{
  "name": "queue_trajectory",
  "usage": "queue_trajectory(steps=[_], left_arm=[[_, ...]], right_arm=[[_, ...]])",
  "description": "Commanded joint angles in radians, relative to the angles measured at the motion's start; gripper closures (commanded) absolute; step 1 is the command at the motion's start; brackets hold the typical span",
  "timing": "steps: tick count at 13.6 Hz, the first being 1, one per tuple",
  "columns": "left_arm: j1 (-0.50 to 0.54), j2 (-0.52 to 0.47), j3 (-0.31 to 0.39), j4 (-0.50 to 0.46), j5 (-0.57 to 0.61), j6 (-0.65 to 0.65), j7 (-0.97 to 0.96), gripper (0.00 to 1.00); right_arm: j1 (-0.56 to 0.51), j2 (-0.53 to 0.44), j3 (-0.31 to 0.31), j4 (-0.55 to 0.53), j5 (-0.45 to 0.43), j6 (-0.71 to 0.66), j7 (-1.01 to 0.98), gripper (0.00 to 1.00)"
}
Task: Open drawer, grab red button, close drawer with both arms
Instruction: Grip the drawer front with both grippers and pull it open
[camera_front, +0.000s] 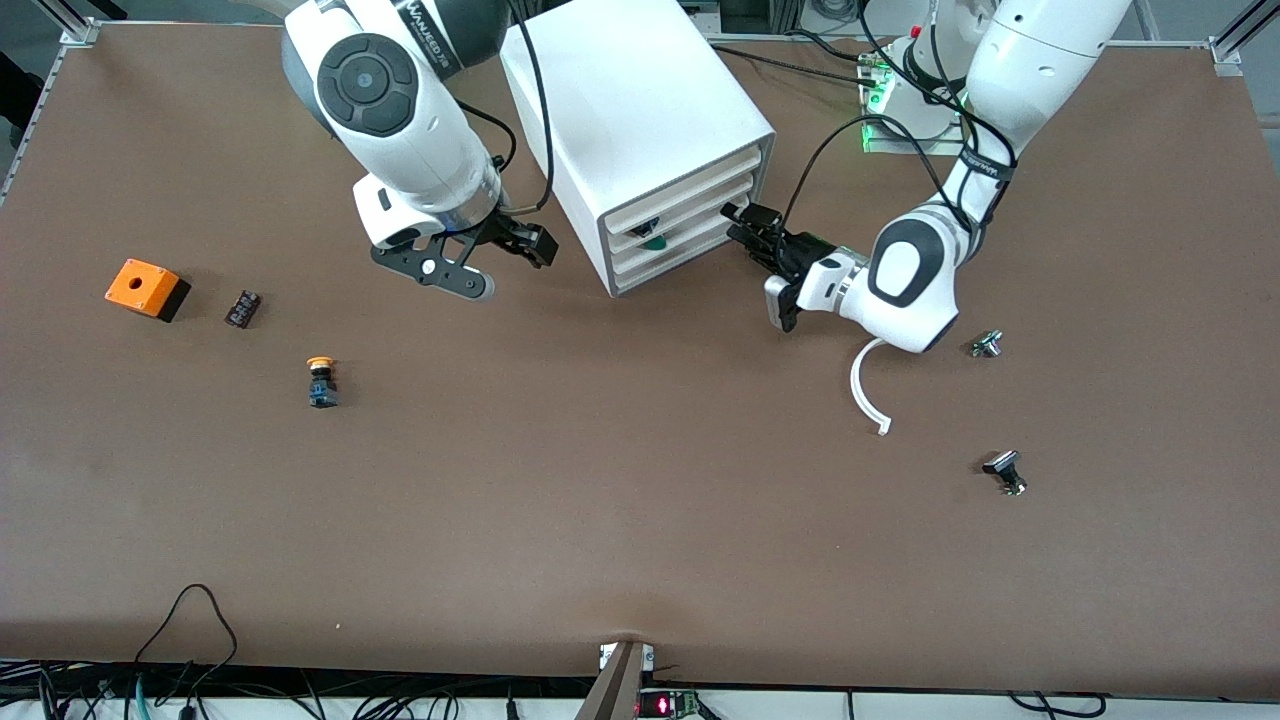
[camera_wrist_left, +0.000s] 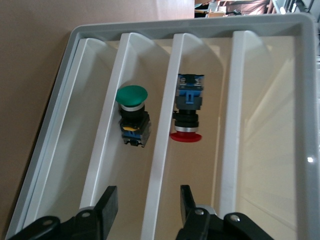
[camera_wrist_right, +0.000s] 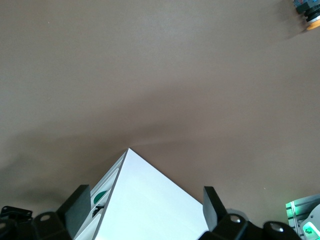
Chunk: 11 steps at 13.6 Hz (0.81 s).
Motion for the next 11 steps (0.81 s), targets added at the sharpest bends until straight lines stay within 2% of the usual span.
queue_trajectory(steps=[1, 5, 8, 9, 10, 11], left_arm=[[-0.007, -0.026, -0.028, -0.057, -0.04, 0.043, 0.032, 0.52], [-0.019, -0.026, -0.043, -0.084, -0.063, 0.046, 0.052, 0.61], [-0.022, -0.027, -0.045, -0.109, -0.081, 0.051, 0.085, 0.61], [-0.028, -0.029, -0.045, -0.12, -0.101, 0.052, 0.092, 0.65], [-0.033, -0.027, -0.045, -0.121, -0.107, 0.053, 0.111, 0.79], [-0.031, -0.027, -0.043, -0.115, -0.109, 0.053, 0.12, 1.0]], right_arm=[[0.012, 0.01, -0.004, 0.011, -0.017, 0.009, 0.038, 0.01], [0.038, 0.01, -0.004, 0.02, -0.015, 0.008, 0.074, 0.01], [0.043, 0.013, -0.004, 0.041, -0.014, 0.009, 0.088, 0.01], [0.046, 0.024, -0.004, 0.057, -0.014, 0.009, 0.094, 0.01], [0.049, 0.033, -0.004, 0.072, -0.012, 0.009, 0.1, 0.01], [0.057, 0.047, -0.004, 0.093, -0.014, 0.009, 0.106, 0.01]])
